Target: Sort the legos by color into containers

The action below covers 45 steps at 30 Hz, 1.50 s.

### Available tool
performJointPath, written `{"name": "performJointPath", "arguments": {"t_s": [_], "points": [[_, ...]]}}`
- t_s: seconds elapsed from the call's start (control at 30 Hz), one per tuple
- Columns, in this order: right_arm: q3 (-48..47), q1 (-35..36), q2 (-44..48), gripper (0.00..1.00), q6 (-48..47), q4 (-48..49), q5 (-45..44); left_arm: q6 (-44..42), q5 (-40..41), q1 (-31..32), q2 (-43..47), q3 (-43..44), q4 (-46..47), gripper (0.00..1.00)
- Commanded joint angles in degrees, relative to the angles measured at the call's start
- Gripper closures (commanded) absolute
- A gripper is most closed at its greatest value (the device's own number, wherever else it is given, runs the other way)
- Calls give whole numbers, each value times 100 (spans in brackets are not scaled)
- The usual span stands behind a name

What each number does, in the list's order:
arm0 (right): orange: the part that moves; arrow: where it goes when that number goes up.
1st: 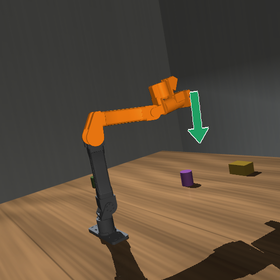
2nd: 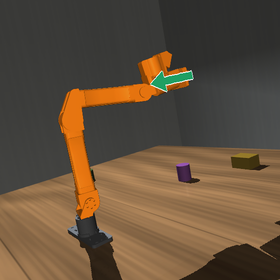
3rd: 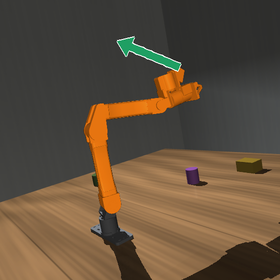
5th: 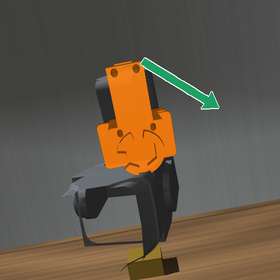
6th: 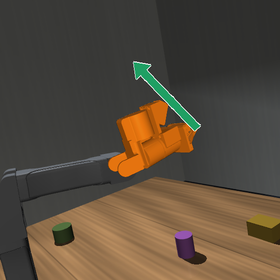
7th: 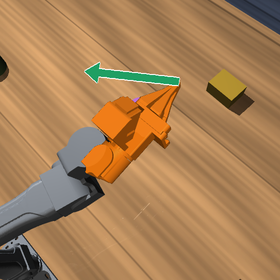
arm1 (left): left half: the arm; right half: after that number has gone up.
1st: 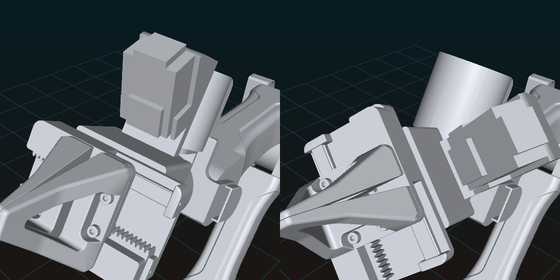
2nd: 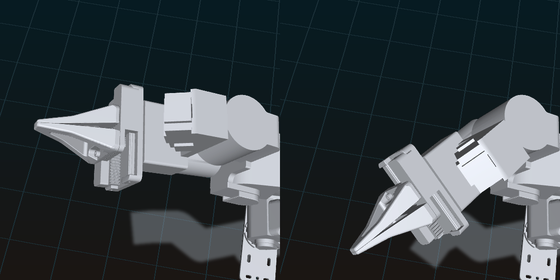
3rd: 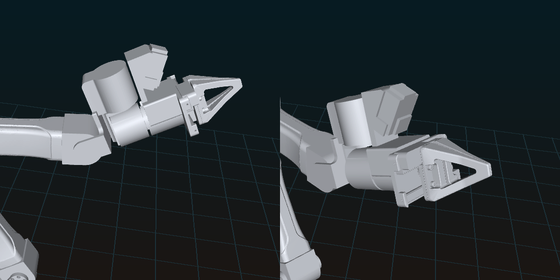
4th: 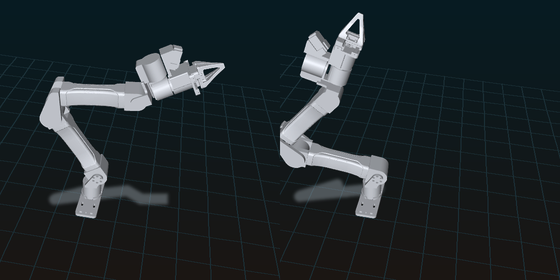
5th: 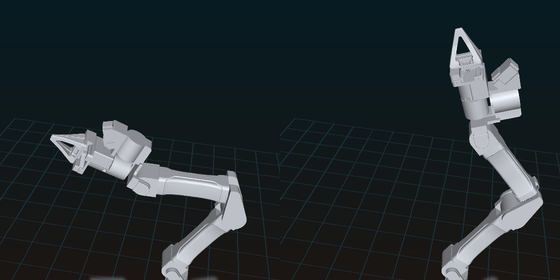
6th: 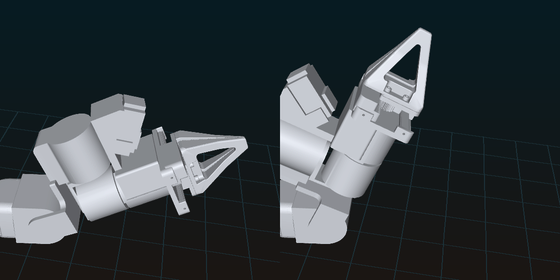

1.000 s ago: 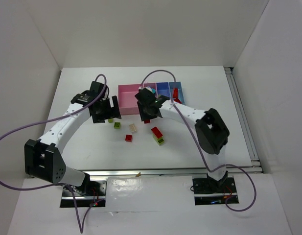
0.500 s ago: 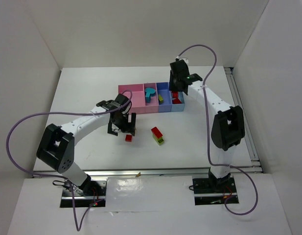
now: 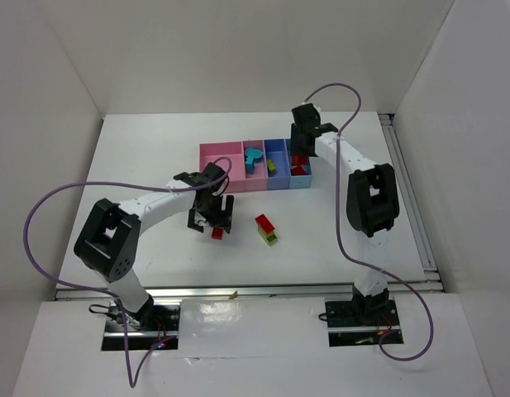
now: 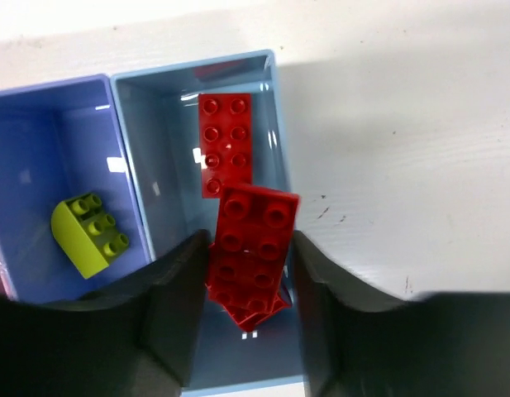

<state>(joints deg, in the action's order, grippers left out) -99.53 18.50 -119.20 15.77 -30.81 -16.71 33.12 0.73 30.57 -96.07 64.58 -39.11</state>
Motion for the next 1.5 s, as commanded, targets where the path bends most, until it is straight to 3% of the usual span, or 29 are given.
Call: {"name": "performJointPath", "arguments": {"t_s": [0.0,0.07,0.5,0.63,0.8,0.9,1.1,1.23,1.47], "points": [[-322,-4,2,41,-74,206,106,-52,-12,63,-52,-24,123,8],[-322,-4,107,35,-74,207,159,-52,-12,63,-113,-77,123,10],[-260,-4,775,34,-21,216,1,54,103,169,-421,-243,307,29],[-50,-4,1117,34,-21,216,-60,107,217,169,-290,-192,308,56],[249,-57,1399,34,-21,163,-113,-7,928,458,-97,335,-323,63],[302,-57,1549,34,-21,111,-192,-78,867,511,132,871,-553,73],[670,-487,2153,34,251,57,-192,-289,174,512,-147,2470,-615,73],[1250,-759,2725,34,514,198,-131,-368,-423,512,-1164,3988,-387,74],[2138,-883,3587,34,769,251,-412,-369,-1609,512,-2599,5897,323,74]]}}
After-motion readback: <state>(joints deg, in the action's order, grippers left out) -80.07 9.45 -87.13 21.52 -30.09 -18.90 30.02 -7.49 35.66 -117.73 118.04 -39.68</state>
